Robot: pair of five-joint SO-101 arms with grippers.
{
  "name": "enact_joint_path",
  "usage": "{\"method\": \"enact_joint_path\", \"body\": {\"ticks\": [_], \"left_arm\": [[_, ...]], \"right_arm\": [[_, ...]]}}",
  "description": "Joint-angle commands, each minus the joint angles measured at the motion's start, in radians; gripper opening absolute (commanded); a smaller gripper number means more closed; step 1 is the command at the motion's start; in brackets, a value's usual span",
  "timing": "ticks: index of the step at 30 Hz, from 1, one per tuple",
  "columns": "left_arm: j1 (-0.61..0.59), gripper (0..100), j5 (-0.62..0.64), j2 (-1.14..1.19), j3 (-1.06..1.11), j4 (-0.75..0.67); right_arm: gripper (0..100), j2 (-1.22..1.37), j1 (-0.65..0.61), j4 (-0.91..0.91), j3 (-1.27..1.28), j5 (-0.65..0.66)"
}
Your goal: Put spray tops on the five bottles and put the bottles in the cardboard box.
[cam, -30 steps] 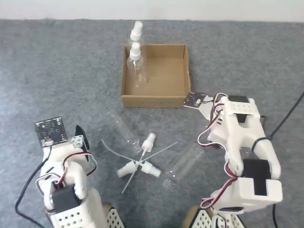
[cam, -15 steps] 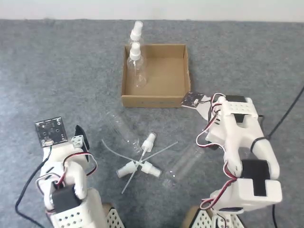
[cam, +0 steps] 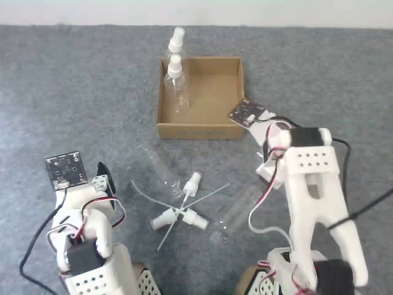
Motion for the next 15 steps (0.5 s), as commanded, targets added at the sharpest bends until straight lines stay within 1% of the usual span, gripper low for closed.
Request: {"method": "enact_joint_path", "body": {"ticks": [1, 9, 15], "left_arm": [[-0.003, 13, -0.008, -0.011, -0.01, -0.023], [-0.003, 13, -0.008, -0.011, -0.008, -0.023], [-0.003, 13, -0.008, -0.011, -0.008, -0.023]], "right_arm": [[7.3, -0.108, -0.093, 0.019, -0.035, -0.107], [7.3, -0.194, -0.271, -0.024, -0.035, -0.364], [7.3, -0.223, -0.337, -0.116, -0.035, -0.531]]}}
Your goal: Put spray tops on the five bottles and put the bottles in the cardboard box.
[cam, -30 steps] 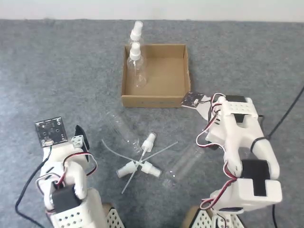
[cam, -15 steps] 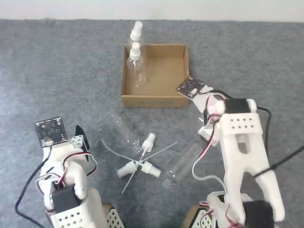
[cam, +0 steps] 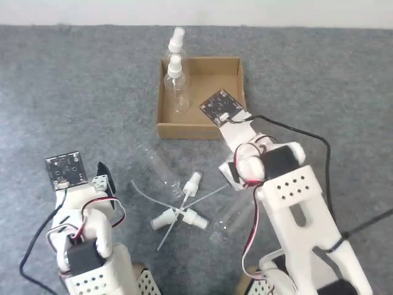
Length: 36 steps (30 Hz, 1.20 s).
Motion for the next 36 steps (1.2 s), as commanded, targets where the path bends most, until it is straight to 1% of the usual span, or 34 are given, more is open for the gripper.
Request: {"method": "enact_joint_path", "body": {"ticks": [1, 4, 10, 12, 16, 24, 29, 36], "left_arm": [[-0.003, 13, -0.008, -0.011, -0.008, -0.021], [-0.003, 13, -0.008, -0.011, -0.008, -0.021], [-0.003, 13, -0.008, -0.011, -0.008, -0.021], [-0.003, 13, -0.008, -0.011, -0.008, -0.021], [-0.003, 13, -0.008, -0.011, -0.008, -0.021], [-0.003, 13, -0.008, -0.011, -0.008, -0.021], [0.003, 13, -0.008, -0.011, -0.01, -0.021], [0.005, 14, -0.012, -0.011, -0.045, -0.026]], "right_arm": [[7.3, -0.059, -0.03, -0.05, -0.035, -0.091], [7.3, -0.094, -0.024, -0.051, -0.031, -0.117], [7.3, -0.222, -0.021, -0.062, 0.034, -0.117], [7.3, -0.269, -0.015, -0.096, 0.081, -0.114], [7.3, -0.352, 0.044, -0.185, 0.184, -0.115], [7.3, -0.453, 0.145, -0.292, 0.33, -0.121], [7.3, -0.541, 0.2, -0.367, 0.414, -0.192], [7.3, -0.671, 0.219, -0.452, 0.532, -0.213]]}}
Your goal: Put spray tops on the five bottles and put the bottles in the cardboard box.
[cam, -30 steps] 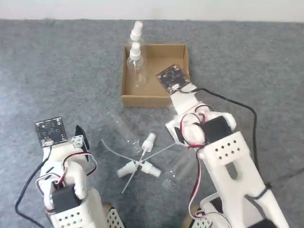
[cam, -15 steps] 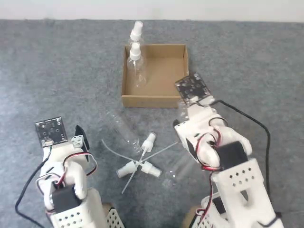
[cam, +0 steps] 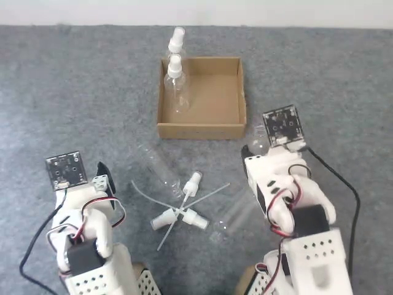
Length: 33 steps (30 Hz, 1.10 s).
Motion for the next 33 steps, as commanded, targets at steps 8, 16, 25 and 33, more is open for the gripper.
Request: {"method": "enact_joint_path", "body": {"ticks": [8, 16, 25, 33], "left_arm": [[0.127, 14, -0.127, -0.003, -0.13, -0.021], [0.235, 14, -0.203, 0.041, -0.266, 0.015], [0.385, 14, -0.204, 0.578, -0.677, 0.166], [0.549, 20, -0.186, 0.977, -0.832, 0.222]], "right_arm": [[7.3, -0.203, 0.105, -0.059, 0.063, -0.107], [7.3, -0.251, 0.153, -0.074, 0.081, -0.115], [7.3, -0.255, 0.154, -0.074, 0.081, -0.115], [7.3, -0.257, 0.196, -0.074, 0.081, -0.115]]}}
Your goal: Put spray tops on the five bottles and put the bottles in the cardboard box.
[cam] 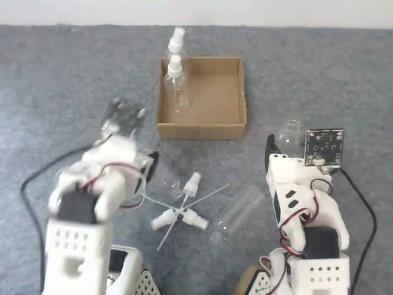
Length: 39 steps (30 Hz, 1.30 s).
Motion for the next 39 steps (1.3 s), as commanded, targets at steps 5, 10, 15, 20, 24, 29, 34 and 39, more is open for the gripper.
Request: {"method": "enact_joint_path", "body": {"ticks": [5, 10, 15, 20, 24, 29, 34, 39], "left_arm": [[0.19, 20, 0.069, 0.313, -0.097, -0.023], [0.269, 20, 0.075, 0.485, -0.147, -0.018], [0.273, 20, 0.126, 0.638, -0.22, -0.021], [0.273, 20, 0.126, 0.799, -0.285, -0.023], [0.275, 20, 0.126, 0.939, -0.351, -0.023], [0.281, 19, 0.126, 1.114, -0.43, -0.02], [0.33, 9, 0.123, 1.234, -0.487, -0.015], [0.347, 1, 0.123, 1.249, -0.501, -0.008]], "right_arm": [[7.3, -0.021, 0.016, -0.025, -0.012, -0.009], [7.3, -0.021, 0.016, -0.025, -0.012, -0.009], [7.3, -0.021, 0.013, -0.025, -0.012, -0.009], [7.3, -0.021, 0.013, -0.025, -0.012, -0.009], [7.3, -0.021, 0.012, -0.025, -0.012, -0.009], [7.3, -0.021, 0.01, -0.025, -0.012, -0.009], [7.3, -0.021, 0.01, -0.025, -0.012, -0.009], [7.3, -0.021, 0.01, -0.025, -0.012, -0.008]]}}
